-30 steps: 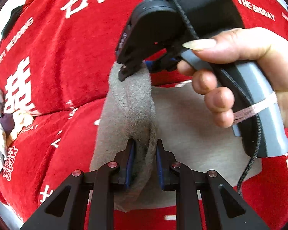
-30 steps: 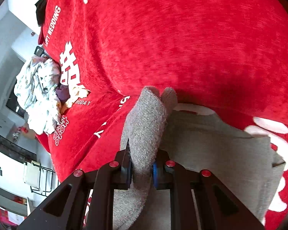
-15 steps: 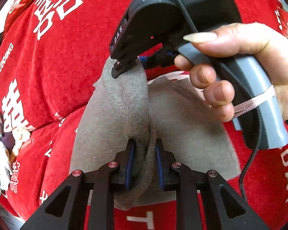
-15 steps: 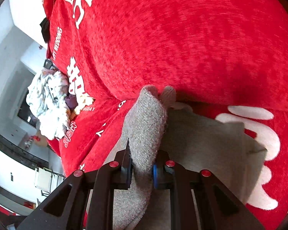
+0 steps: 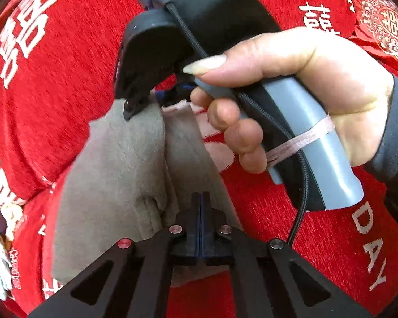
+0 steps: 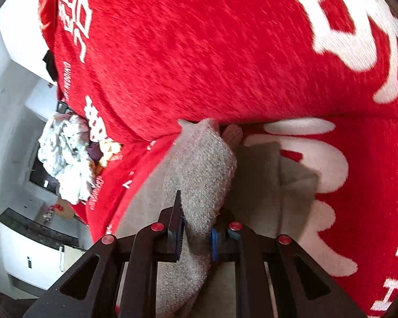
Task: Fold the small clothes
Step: 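Hold the folded sweater with the left tool while the right tool grasps its edge, then open the left tool and release the grey sweater edge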
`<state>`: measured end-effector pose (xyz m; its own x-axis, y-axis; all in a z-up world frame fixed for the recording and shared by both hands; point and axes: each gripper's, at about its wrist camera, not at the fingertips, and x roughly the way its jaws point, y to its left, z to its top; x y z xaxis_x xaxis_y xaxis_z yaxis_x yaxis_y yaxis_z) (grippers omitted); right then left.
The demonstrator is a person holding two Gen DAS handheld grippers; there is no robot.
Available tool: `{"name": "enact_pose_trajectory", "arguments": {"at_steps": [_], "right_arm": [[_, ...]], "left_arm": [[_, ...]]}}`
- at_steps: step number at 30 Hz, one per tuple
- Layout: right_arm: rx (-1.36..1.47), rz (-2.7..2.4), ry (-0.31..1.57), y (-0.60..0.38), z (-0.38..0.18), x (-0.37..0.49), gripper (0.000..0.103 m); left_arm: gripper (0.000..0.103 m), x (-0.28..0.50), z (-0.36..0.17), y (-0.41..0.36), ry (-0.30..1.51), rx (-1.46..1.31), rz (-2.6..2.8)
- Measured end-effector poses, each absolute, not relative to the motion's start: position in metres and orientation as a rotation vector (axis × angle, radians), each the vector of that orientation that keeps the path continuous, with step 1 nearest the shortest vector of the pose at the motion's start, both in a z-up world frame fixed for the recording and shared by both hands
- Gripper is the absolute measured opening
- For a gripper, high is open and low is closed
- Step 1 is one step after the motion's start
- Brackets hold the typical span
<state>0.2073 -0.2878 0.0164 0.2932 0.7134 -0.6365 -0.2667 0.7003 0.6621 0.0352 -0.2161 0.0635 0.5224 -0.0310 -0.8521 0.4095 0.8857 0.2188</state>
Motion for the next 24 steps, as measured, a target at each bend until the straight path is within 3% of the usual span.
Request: {"name": "enact_pose_trajectory", "arguments": {"at_steps": [4,5,6,7,8,12,18,24], "right_arm": [[0.525,0.658,1.093,-0.299,0.003,0.21,0.016],[0.528,0.655,1.096,-0.301,0.002,0.209,0.016],[0.529,0.652,1.097,-0.302,0.001,0.209,0.016],[0.528,0.65,1.096,-0.303,0.001,0.208,0.016],[0.532,0.65,1.091,-0.303,0.002,0.208,0.016],[0.533,0.658,1.068,-0.302,0.011,0.207,0.016],[0.539,0.642,1.072,-0.3,0.018,0.208,0.015],[0.556,0.633,1.048,-0.305,0.03,0.212,0.009]], "left_arm": [[0.003,0.029,0.072,-0.2,0.993,0.352,-0.332],[0.023,0.024,0.076,-0.194,0.986,0.338,-0.355],[0.069,0.019,0.079,-0.187,0.97,0.336,-0.363],[0.093,0.012,0.084,-0.177,0.933,0.338,-0.353],[0.102,0.0,0.091,-0.163,0.854,0.334,-0.327],[0.102,-0.027,0.096,-0.136,0.762,0.394,-0.325],[0.102,-0.038,0.073,-0.119,0.55,0.734,-0.2],[0.101,-0.022,0.068,-0.126,0.526,0.767,-0.223]]}}
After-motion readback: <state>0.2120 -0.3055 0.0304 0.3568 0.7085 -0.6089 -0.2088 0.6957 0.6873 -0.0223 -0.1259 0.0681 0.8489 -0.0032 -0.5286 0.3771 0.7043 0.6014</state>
